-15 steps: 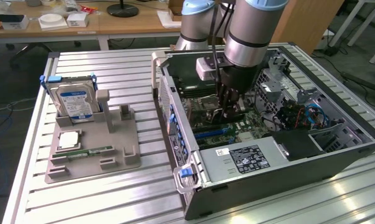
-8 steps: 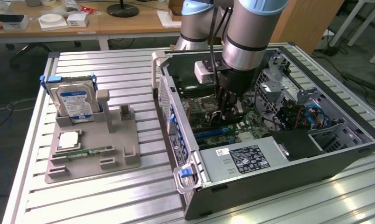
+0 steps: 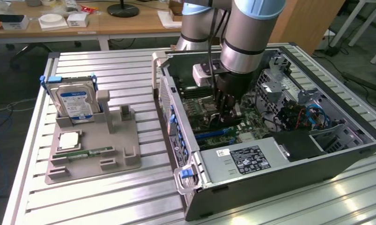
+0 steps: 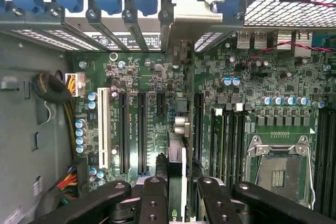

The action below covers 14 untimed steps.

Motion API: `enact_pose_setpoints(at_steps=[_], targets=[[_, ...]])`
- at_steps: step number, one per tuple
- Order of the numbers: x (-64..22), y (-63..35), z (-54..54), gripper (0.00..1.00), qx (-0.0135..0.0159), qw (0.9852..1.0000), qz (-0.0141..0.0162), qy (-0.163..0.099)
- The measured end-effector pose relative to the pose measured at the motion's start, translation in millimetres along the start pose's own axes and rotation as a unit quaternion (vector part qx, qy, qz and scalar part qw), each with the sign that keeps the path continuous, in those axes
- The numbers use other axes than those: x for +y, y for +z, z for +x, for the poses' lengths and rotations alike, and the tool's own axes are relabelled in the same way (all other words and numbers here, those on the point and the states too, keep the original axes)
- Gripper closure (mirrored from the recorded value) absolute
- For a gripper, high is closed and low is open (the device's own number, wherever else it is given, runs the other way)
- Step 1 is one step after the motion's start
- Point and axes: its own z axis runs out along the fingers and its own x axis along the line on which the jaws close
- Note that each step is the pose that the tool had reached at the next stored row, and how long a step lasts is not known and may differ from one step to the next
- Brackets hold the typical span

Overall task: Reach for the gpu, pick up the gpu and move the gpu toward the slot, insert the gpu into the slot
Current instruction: 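Insert the gpu into the slot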

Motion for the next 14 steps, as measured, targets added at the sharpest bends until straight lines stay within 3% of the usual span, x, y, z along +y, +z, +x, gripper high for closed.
enact_pose_setpoints(at_steps=[14], targets=[[3.9, 12.8, 0.4, 0.74, 0.0001, 1.0000, -0.0001, 0.000]])
